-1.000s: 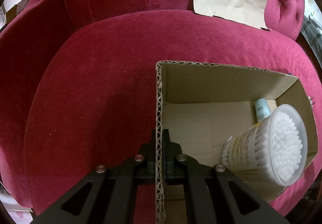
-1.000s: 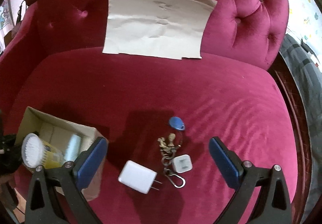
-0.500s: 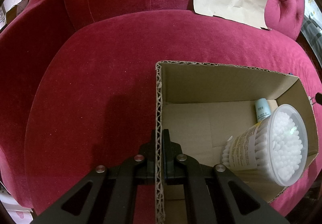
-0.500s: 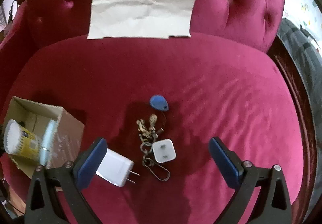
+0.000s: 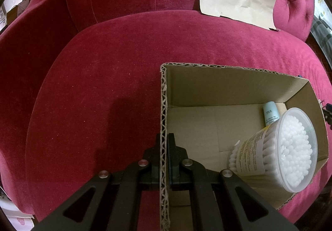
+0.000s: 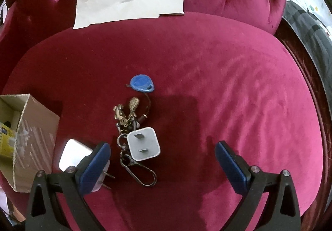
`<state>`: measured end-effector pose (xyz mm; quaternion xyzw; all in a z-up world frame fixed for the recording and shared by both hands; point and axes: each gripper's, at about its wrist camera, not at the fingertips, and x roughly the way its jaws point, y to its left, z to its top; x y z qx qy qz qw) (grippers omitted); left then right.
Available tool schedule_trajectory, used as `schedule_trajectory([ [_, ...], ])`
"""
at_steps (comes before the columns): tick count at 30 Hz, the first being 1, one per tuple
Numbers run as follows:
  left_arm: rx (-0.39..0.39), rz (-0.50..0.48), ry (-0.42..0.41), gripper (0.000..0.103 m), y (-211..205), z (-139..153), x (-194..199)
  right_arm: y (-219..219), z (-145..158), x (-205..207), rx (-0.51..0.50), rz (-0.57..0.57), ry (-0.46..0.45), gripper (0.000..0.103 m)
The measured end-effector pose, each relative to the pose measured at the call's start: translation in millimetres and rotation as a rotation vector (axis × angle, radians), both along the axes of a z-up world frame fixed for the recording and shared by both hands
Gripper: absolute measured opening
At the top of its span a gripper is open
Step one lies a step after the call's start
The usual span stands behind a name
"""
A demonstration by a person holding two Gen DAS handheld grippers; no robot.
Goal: Organize rigid objects
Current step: 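Grasp the small white cube charger with the right gripper, then carry the white cube charger into the box and release it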
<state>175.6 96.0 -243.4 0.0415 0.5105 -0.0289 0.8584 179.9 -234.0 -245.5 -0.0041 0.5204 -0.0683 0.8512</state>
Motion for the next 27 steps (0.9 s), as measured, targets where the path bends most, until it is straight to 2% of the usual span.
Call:
schedule_trajectory([
  [9,0.001,-0.001,0.000,0.003,0.6,0.1,0.1,3.5,4.9,-4.6,0.022,0.015,-0.017,0.100],
  [13,0.001,-0.002,0.000,0.003,0.9,0.1,0.3,5.2,3.1,0.5,0.071,0.017,0.000,0.074],
  [14,0.001,-0.001,0.000,0.003,0.3,0.1,0.1,4.8,2.5,0.8,0.079,0.015,0.002,0.061],
  [15,0.000,-0.001,0.000,0.003,1.0,0.3,0.3,5.9,1.4,2.2,0.086,0.016,0.006,0.053],
  [16,0.002,-0.001,0.000,0.003,0.2,0.1,0.0,7.0,0.1,3.3,0.090,0.020,0.012,0.033],
  [27,0.003,-0.001,0.000,0.003,0.4,0.0,0.3,12.0,3.4,4.6,0.056,0.018,0.013,0.031],
])
